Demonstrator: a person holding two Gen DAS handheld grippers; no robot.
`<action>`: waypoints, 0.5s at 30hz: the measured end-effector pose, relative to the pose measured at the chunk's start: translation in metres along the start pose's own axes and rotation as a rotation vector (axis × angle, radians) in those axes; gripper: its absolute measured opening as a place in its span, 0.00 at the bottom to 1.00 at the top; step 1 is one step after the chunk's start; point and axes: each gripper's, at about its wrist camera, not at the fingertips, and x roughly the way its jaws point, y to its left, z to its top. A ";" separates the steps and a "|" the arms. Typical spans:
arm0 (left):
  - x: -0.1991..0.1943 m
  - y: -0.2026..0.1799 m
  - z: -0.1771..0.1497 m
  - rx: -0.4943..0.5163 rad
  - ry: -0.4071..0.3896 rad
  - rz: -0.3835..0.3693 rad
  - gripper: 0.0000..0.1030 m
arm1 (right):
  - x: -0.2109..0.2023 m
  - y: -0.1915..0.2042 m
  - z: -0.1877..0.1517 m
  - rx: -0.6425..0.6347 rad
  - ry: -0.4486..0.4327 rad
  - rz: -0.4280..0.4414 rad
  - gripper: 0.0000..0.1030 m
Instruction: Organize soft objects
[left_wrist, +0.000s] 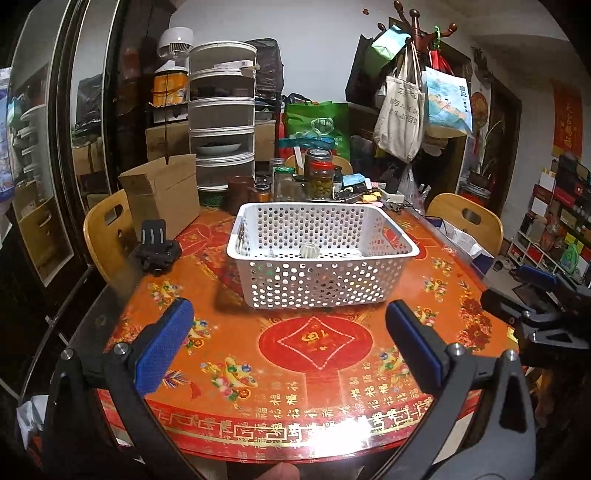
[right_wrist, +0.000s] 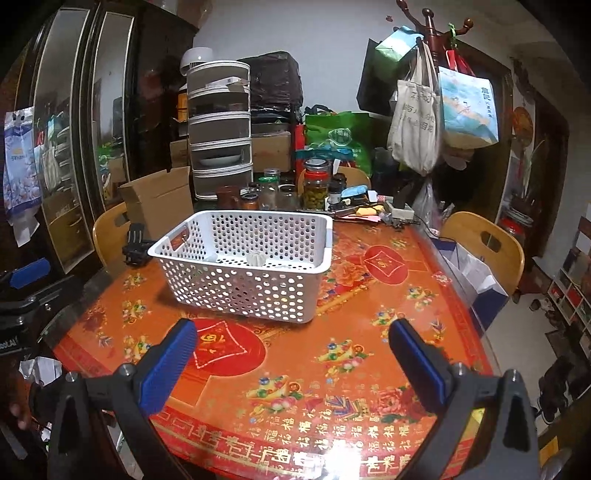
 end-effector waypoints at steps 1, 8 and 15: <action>0.002 0.001 0.001 0.001 0.003 0.001 1.00 | 0.000 0.001 0.000 -0.003 0.001 0.002 1.00; 0.003 0.002 0.001 0.005 0.008 0.000 1.00 | -0.003 0.009 0.000 -0.017 -0.003 0.012 1.00; 0.003 0.001 0.000 0.006 0.008 0.000 1.00 | -0.002 0.009 0.000 -0.013 0.004 0.015 1.00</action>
